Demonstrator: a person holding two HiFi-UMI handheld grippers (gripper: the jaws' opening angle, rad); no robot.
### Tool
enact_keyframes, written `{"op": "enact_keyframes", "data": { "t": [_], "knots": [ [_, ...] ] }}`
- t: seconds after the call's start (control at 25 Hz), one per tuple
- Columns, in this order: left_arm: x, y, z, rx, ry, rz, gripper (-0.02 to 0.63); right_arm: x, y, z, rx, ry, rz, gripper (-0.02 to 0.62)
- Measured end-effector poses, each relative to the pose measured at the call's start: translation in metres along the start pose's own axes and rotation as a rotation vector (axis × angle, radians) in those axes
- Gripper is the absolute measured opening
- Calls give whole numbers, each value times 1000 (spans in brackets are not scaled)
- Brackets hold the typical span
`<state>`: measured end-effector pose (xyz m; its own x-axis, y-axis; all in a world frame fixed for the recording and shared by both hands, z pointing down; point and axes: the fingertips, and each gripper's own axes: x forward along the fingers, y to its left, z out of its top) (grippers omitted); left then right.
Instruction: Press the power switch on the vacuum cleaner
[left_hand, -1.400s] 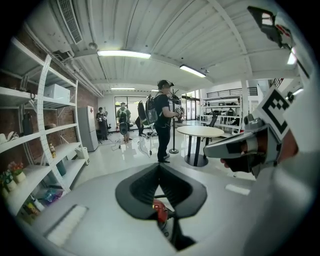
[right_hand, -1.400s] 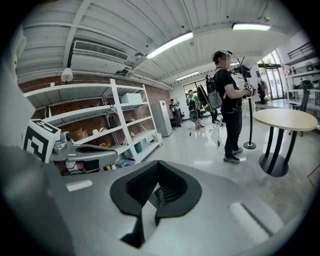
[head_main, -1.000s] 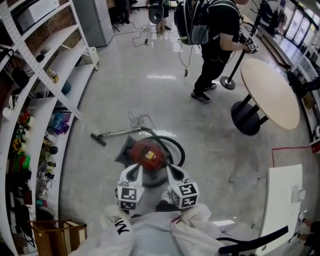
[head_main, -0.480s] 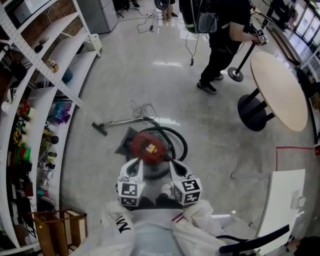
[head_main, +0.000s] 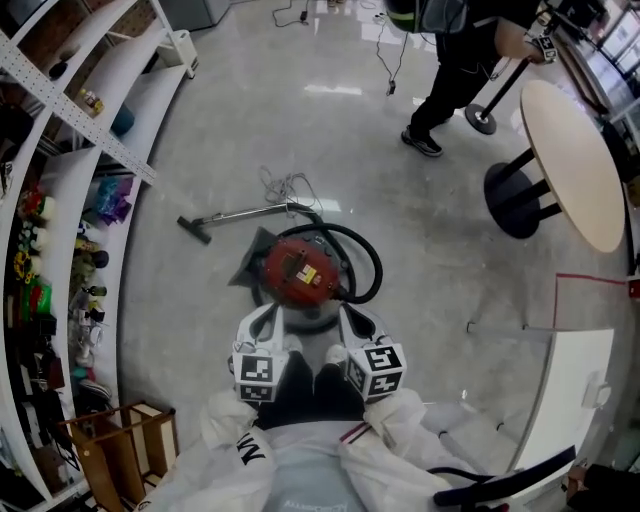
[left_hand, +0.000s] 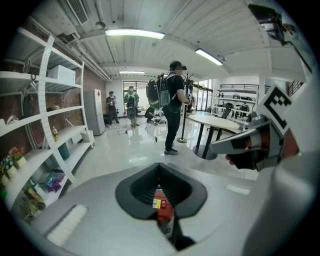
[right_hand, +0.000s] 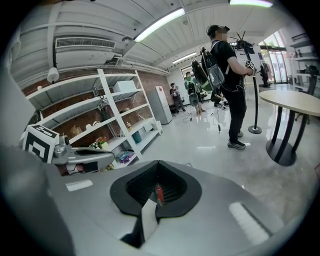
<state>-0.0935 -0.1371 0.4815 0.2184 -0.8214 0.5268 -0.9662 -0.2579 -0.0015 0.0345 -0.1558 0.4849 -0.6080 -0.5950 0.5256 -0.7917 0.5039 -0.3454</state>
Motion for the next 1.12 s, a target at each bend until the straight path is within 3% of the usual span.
{"op": "enact_keyframes", "data": {
  "t": [0.44, 1.12],
  "knots": [
    [42, 14, -28, -25, 21, -48, 0, 33, -28, -33, 35, 50, -89, 0],
    [110, -6, -107, -87, 101, -87, 0, 93, -66, -96, 84, 112, -111, 0]
  ]
}}
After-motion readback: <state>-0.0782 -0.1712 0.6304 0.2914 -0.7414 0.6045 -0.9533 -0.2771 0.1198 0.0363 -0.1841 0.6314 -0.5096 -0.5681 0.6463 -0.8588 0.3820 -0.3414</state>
